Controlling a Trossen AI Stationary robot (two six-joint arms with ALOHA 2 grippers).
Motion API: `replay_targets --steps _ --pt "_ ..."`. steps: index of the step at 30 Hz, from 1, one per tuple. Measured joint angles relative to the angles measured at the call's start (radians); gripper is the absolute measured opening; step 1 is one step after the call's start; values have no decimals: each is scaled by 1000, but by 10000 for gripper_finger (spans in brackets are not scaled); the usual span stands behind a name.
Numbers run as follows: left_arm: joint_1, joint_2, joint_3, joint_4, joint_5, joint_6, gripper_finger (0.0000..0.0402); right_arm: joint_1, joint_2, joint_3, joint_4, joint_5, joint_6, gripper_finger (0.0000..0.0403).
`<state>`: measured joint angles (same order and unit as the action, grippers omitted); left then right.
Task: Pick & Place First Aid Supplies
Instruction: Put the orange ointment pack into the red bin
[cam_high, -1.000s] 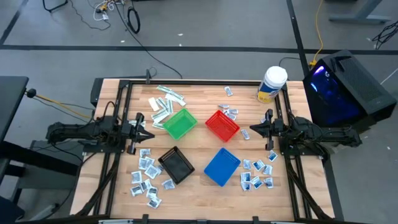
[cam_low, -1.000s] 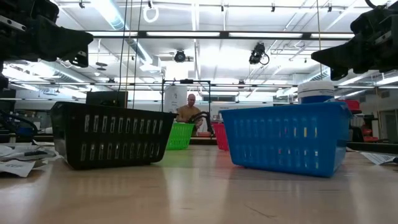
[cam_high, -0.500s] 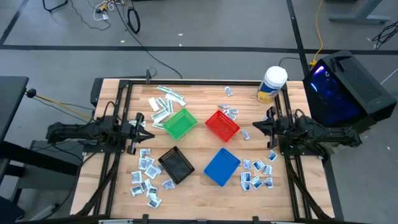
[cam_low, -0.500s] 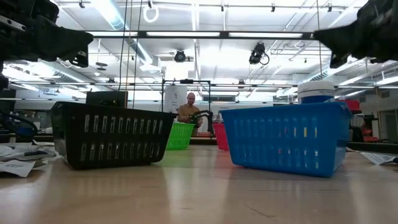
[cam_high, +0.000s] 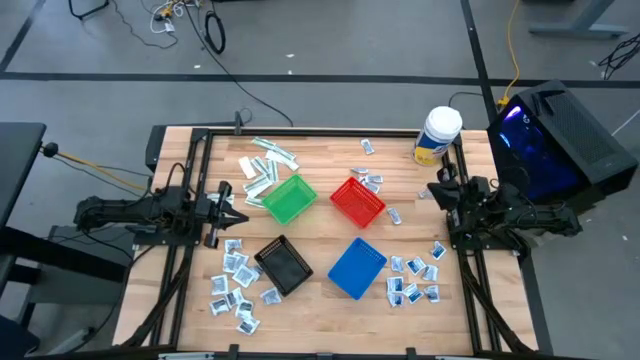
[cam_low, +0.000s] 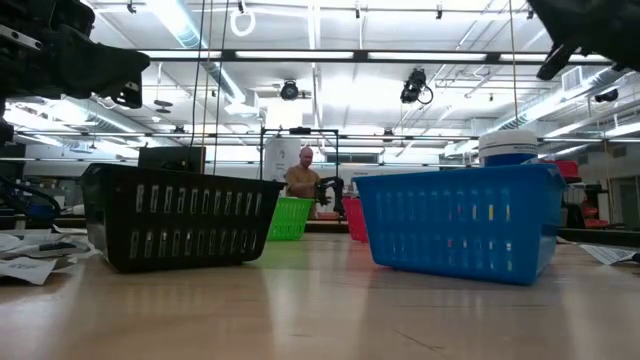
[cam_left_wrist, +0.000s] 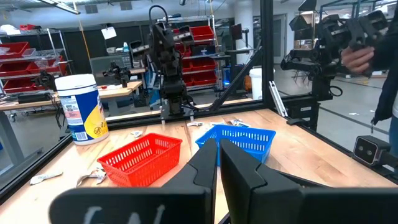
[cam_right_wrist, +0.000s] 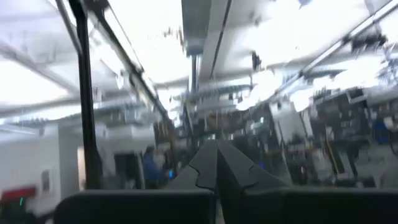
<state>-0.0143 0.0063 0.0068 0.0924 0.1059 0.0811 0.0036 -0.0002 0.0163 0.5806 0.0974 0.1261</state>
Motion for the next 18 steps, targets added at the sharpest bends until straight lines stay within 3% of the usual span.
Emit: replay_targets --steps 12,18 --pt "0 0 0 0 0 0 25 0 0 12 260 25 9 6" --pt "0 0 0 0 0 0 25 0 10 110 258 131 12 6"
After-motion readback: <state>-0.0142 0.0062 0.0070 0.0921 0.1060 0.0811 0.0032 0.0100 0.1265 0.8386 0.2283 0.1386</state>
